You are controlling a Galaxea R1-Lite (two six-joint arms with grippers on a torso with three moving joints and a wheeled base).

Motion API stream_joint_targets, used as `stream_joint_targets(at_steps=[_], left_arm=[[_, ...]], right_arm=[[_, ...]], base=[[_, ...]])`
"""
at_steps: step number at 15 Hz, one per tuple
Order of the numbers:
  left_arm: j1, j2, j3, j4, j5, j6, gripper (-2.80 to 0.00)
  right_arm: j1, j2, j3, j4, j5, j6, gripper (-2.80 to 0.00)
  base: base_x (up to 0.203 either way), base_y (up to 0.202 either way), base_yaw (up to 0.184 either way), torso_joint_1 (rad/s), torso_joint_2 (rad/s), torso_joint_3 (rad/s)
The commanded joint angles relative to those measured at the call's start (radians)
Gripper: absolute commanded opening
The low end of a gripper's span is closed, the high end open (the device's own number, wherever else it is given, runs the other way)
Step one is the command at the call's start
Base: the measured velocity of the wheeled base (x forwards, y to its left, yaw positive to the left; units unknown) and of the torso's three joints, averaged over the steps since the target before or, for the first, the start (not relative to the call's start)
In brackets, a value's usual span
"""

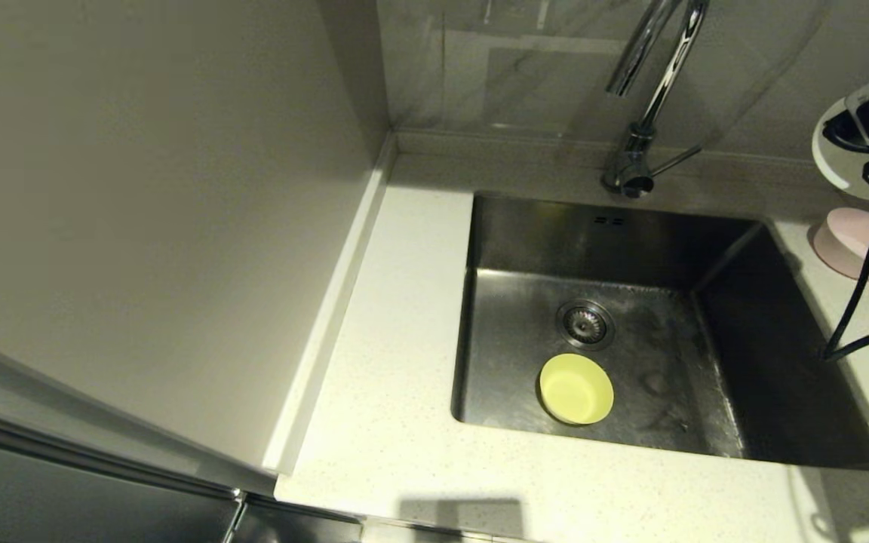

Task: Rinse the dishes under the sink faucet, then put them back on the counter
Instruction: Put a bowl back to the table from the sink

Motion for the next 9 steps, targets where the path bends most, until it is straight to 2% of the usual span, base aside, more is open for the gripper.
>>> stream_joint_targets(at_steps=[1,3,5,9], left_arm=[[0.000,-0.002,0.000,0.000,0.001,-0.001,-2.80],[0.000,-0.002,0.000,0.000,0.001,-0.001,-2.80],[0.000,-0.002,0.000,0.000,0.001,-0.001,-2.80],[0.000,-0.002,0.000,0.000,0.001,-0.001,-2.80]], right_arm=[[-0.023,-0.039,0.002,0.040,-0.006,0.021,-2.80],[-0.026,-0.073,-0.028,0.164,-0.050,0.094,-2.80],[-0.028,-0.103,-0.063,0.381,-0.105,0.235,-2.80],[-0.063,-0.167,-0.183,1.000,-0.138,0.613,-2.80]], base=[[0.000,0.000,0.000,0.000,0.00,0.000],[0.000,0.000,0.000,0.000,0.00,0.000],[0.000,0.000,0.000,0.000,0.00,0.000],[0.000,0.000,0.000,0.000,0.00,0.000]])
